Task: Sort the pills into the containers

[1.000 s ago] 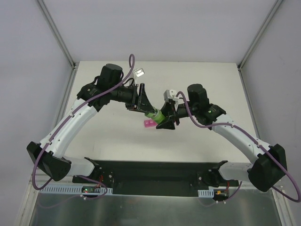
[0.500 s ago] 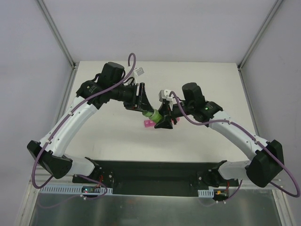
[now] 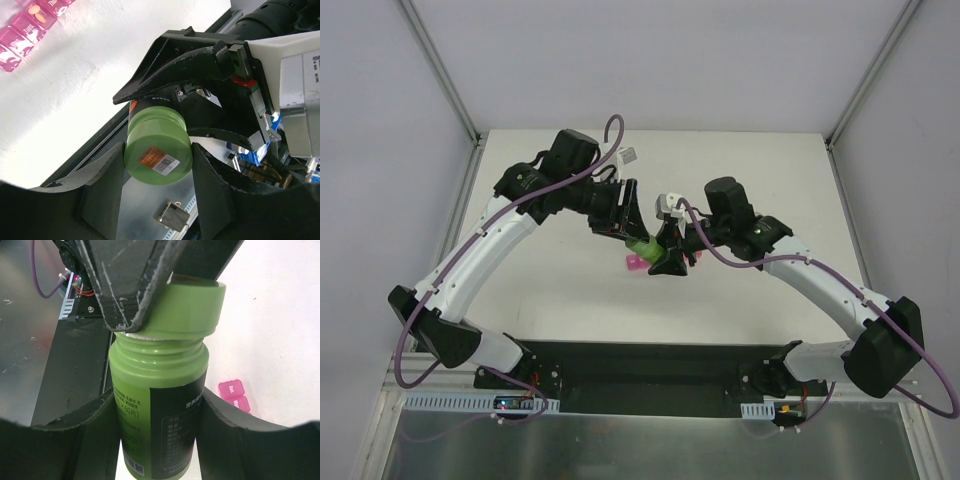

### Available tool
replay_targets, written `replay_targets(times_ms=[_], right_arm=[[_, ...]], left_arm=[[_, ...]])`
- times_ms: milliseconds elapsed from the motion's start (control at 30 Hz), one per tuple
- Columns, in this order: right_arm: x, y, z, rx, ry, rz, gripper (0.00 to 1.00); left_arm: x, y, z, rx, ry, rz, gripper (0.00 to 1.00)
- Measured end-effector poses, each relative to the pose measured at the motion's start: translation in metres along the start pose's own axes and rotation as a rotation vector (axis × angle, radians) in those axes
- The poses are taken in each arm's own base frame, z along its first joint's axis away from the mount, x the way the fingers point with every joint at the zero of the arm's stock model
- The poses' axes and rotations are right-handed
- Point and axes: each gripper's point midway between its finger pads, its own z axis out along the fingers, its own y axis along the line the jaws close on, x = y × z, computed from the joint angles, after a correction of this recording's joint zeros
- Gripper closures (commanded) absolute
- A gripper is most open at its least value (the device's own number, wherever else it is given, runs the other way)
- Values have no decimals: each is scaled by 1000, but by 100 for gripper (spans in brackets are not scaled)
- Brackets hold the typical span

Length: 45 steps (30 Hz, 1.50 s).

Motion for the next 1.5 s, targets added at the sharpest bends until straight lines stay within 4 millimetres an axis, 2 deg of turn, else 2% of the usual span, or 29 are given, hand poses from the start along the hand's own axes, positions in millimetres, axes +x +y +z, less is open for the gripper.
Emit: replay_targets(times_ms=[667, 1233, 1500], right_arm=[[2, 4, 1, -14, 7, 20, 91], [3, 10, -4, -51, -7, 79, 91], [2, 20, -8, -69, -21, 66, 91]], left_arm=[[10, 2, 9, -81, 3, 46, 83], [11, -2, 16, -53, 5, 86, 84], [19, -12, 15, 10, 46, 110, 86]])
